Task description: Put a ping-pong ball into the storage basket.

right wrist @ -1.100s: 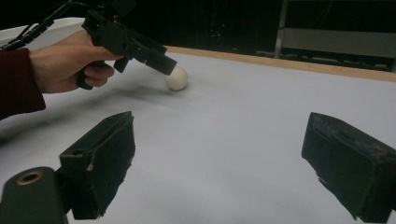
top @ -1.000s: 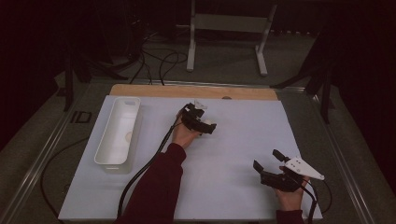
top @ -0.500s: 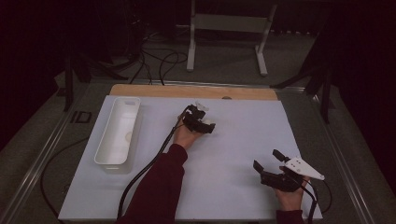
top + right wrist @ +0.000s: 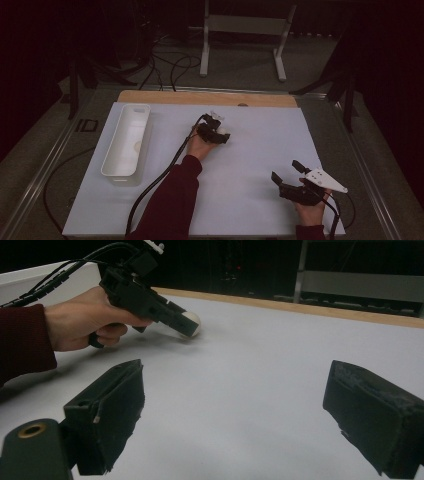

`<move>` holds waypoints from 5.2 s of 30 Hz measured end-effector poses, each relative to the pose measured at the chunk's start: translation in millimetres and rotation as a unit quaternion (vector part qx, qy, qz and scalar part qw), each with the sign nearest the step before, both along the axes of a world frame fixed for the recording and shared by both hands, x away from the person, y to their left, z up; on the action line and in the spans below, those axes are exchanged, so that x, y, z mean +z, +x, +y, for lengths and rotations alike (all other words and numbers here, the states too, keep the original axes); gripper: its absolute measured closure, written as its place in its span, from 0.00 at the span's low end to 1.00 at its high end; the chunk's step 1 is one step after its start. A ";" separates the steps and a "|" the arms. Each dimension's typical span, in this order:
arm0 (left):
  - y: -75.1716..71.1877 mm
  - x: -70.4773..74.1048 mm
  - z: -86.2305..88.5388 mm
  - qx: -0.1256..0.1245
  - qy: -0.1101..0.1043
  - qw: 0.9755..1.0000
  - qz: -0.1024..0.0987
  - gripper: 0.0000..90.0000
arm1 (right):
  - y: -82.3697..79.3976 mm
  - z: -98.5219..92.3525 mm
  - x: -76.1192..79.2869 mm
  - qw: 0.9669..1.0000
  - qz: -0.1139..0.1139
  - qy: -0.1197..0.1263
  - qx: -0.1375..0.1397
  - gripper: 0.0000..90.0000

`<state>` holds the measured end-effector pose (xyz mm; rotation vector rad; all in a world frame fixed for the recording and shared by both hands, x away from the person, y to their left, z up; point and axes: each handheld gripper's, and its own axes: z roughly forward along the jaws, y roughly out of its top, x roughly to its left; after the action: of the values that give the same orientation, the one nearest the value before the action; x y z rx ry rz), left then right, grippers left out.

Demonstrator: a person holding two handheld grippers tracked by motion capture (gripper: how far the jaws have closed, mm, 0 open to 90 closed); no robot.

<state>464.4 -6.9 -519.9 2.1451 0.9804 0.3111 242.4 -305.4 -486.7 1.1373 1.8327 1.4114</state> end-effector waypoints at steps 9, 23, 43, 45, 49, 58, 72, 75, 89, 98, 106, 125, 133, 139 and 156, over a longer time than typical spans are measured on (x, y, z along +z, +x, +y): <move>1.1 -5.0 -1.6 0.005 0.006 1.000 0.004 0.52 | 0.0 0.2 -0.1 1.000 0.001 0.000 0.000 0.10; -3.7 -0.8 -2.7 -0.001 0.012 1.000 -0.008 0.57 | -0.2 -0.2 0.0 1.000 0.001 -0.001 -0.001 0.10; -18.1 29.0 0.7 -0.011 -0.002 1.000 -0.019 0.57 | -0.1 0.1 -0.4 1.000 0.002 -0.002 0.000 0.10; -20.0 32.1 1.2 -0.016 -0.001 1.000 -0.022 0.57 | -0.1 0.2 -0.4 1.000 0.001 -0.002 -0.001 0.10; -24.0 38.1 2.4 -0.020 -0.004 0.999 -0.027 0.57 | -0.1 0.3 -0.4 1.000 0.002 -0.002 0.000 0.10; -30.5 49.9 5.7 -0.026 0.003 0.999 -0.029 0.57 | -0.1 0.2 -0.4 1.000 0.002 -0.003 -0.001 0.10; -43.9 70.4 13.1 -0.032 -0.001 0.999 -0.033 0.57 | -0.2 0.6 -0.5 1.000 0.001 -0.003 0.000 0.10; -51.3 79.9 16.9 -0.034 -0.007 0.998 -0.043 0.57 | -0.2 0.5 -0.5 1.000 0.001 -0.002 -0.001 0.10; -60.0 91.1 47.1 -0.018 -0.021 0.998 -0.051 0.57 | 0.0 1.1 -0.9 1.000 0.001 -0.003 0.000 0.10; -63.0 96.9 65.4 -0.010 -0.028 0.998 -0.055 0.57 | 0.0 1.9 -1.0 1.000 0.003 -0.002 -0.001 0.10; -64.9 96.3 73.5 -0.006 -0.025 0.998 -0.056 0.57 | 0.1 2.0 -1.1 1.000 0.003 -0.001 -0.001 0.10; -77.0 98.9 90.6 -0.005 -0.005 0.997 -0.072 0.57 | 0.3 2.4 -1.4 1.000 0.003 -0.003 0.000 0.10; -81.4 99.6 98.0 0.004 -0.005 0.997 -0.077 0.57 | 0.2 2.5 -1.5 1.000 0.003 -0.003 -0.001 0.10; -85.2 100.3 104.3 0.010 -0.005 0.997 -0.078 0.57 | 0.4 2.7 -1.7 1.000 0.003 -0.004 0.000 0.10; -96.1 99.9 129.0 0.032 -0.016 0.996 -0.081 0.57 | 0.5 3.5 -2.0 1.000 0.005 -0.004 -0.001 0.10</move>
<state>368.3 122.1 -420.0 2.0280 0.9549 0.4901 242.9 -301.9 -488.7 1.1433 1.8411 1.3973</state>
